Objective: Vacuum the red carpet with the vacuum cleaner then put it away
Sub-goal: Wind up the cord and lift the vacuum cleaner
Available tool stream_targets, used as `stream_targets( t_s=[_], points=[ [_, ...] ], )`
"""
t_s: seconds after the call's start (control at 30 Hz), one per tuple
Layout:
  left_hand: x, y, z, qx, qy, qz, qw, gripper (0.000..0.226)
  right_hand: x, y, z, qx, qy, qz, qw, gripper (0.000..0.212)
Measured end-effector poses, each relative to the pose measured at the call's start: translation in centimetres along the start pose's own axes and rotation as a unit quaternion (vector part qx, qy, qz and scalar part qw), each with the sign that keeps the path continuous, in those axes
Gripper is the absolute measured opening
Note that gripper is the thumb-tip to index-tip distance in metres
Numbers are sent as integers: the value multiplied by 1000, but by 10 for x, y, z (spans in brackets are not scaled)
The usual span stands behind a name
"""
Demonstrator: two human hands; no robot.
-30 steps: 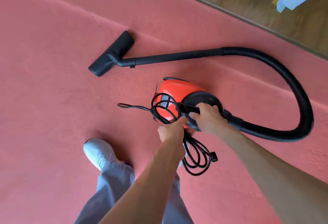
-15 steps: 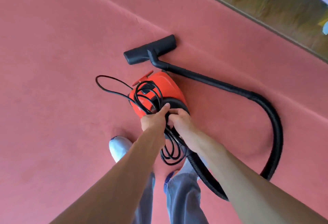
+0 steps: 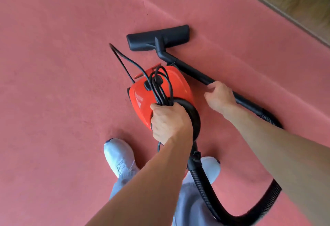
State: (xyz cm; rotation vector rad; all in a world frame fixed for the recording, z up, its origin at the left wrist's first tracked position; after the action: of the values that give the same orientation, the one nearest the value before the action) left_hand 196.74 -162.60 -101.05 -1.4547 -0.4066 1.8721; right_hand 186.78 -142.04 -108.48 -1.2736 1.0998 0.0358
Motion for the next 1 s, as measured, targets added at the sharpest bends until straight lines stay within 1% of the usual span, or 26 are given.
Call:
stream_targets(
  t_s=[0.07, 0.17, 0.23, 0.27, 0.3, 0.4, 0.43, 0.5, 0.57, 0.63, 0.67, 0.7, 0.77, 0.83, 0.87, 0.93, 1.0],
  points=[
    [6, 3, -1, -10, -5, 25, 1000, 11, 8, 23, 7, -8, -25, 16, 1000, 51],
    [12, 7, -3, -12, 19, 42, 999, 12, 22, 57, 23, -21, -76, 32, 996, 72],
    [15, 8, -3, -8, 37, 44, 998, 14, 30, 78, 41, 0, -125, 31, 992, 85],
    [16, 8, -3, -4, 43, 45, 998, 15, 32, 86, 48, 12, -163, 35, 986, 87],
    [17, 9, -4, -2, 48, 46, 998, 16, 33, 92, 54, 23, -203, 41, 978, 85],
    [18, 10, -5, -4, 48, 43, 998, 17, 33, 96, 60, 35, -283, 66, 956, 53],
    [18, 11, -4, -2, 46, 46, 998, 17, 36, 94, 62, 33, -294, 64, 953, 46],
    [15, 11, -3, 2, 42, 51, 998, 16, 43, 82, 64, 20, -273, 21, 962, 44],
    [12, 8, -1, 6, 39, 56, 998, 16, 42, 62, 59, -16, -192, -16, 981, 40],
    [9, 6, 2, 11, 32, 60, 998, 20, 23, 37, 47, -62, -113, -1, 992, 41],
    [9, 5, 2, 11, 29, 58, 998, 23, 11, 23, 39, -85, -99, 10, 991, 43],
    [8, 5, 2, 9, 28, 53, 998, 26, 0, 9, 29, -106, -100, 13, 989, 46],
    [8, 7, 0, 2, 12, 39, 999, 35, -15, -15, 9, -140, -125, -8, 982, 53],
    [9, 7, -3, -10, -34, 5, 999, 38, -28, -37, -11, -146, -145, -30, 978, 53],
    [9, 6, -5, -19, -64, -20, 998, 36, -34, -49, -21, -145, -150, -30, 977, 51],
    [7, 0, -10, -46, -121, -74, 989, 25, -47, -77, -40, -148, -162, 0, 976, 46],
    [-9, -6, -11, -69, -154, -97, 981, 17, -56, -111, -57, -160, -180, 29, 970, 42]
  ],
)
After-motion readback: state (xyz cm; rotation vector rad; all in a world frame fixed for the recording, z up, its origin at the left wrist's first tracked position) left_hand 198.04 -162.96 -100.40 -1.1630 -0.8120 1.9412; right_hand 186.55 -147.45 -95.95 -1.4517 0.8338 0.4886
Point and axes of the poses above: each hand's wrist, its own y-axis towards the middle knuckle, its own x-axis out of the palm, z = x × y, the point moved 9 cm from there along y, towards the middle knuckle, and after that the axes turned 10 degrees about x, right-handed, at the moved point
